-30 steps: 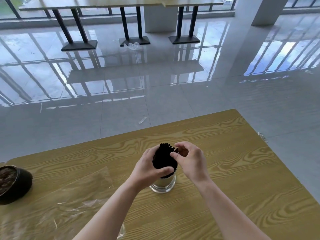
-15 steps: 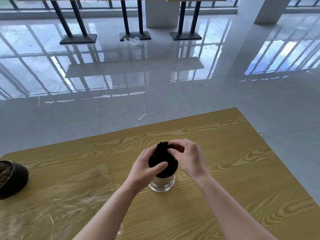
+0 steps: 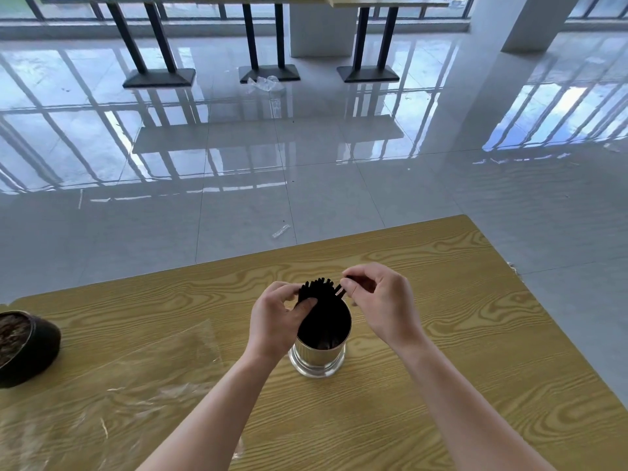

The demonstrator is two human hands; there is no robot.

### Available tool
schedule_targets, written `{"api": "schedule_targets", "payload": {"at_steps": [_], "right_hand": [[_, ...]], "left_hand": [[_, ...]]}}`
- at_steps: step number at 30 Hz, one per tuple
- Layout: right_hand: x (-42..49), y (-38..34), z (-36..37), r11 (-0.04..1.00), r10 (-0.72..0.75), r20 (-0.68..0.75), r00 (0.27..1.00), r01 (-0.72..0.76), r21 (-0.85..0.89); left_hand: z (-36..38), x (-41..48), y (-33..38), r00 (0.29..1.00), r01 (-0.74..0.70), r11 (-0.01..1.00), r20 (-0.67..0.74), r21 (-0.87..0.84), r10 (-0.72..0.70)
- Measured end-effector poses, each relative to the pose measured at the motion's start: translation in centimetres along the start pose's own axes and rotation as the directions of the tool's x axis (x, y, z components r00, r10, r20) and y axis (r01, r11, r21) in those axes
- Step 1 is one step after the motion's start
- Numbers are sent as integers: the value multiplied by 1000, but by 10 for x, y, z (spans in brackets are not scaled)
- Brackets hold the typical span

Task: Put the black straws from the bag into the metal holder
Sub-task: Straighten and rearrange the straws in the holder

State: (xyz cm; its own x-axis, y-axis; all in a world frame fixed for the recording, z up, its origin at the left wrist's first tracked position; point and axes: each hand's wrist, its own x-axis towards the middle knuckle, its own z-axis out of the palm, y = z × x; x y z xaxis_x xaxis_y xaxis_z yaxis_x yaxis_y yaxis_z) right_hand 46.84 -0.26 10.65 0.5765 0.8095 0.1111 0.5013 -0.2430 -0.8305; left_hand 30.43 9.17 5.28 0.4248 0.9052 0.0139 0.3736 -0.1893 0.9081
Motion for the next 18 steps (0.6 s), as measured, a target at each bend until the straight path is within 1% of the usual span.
{"api": "schedule_targets", "payload": {"at_steps": [4, 8, 10, 12, 15, 16, 17, 18], "right_hand": [[4, -19, -28, 996, -93, -74, 993, 94, 6], [5, -36, -55, 993, -111, -119, 987, 115, 28], [4, -43, -66, 989, -121, -142, 982, 132, 67], [2, -49, -74, 981, -150, -174, 973, 168, 99], [-2, -56, -83, 967, -201, -240, 950, 231, 107], [-4, -57, -86, 961, -217, -266, 939, 253, 111], [-5, -59, -87, 954, -228, -293, 929, 273, 123], [-6, -60, -86, 946, -237, -319, 918, 293, 140]], "left_hand": [[-2, -6, 1, 1000, -19, 999, -23, 46, 20], [-4, -19, 2, 999, -27, 999, -46, 25, 28], [-4, -27, 6, 998, -28, 1000, -59, 13, 29], [-4, -35, 11, 992, -41, 999, -114, 33, 45], [-2, -47, 23, 958, -137, 984, -237, 117, 161], [0, -52, 29, 950, -171, 978, -243, 123, 196], [2, -56, 36, 954, -193, 977, -217, 92, 209], [4, -59, 44, 967, -198, 979, -156, 38, 202]]}}
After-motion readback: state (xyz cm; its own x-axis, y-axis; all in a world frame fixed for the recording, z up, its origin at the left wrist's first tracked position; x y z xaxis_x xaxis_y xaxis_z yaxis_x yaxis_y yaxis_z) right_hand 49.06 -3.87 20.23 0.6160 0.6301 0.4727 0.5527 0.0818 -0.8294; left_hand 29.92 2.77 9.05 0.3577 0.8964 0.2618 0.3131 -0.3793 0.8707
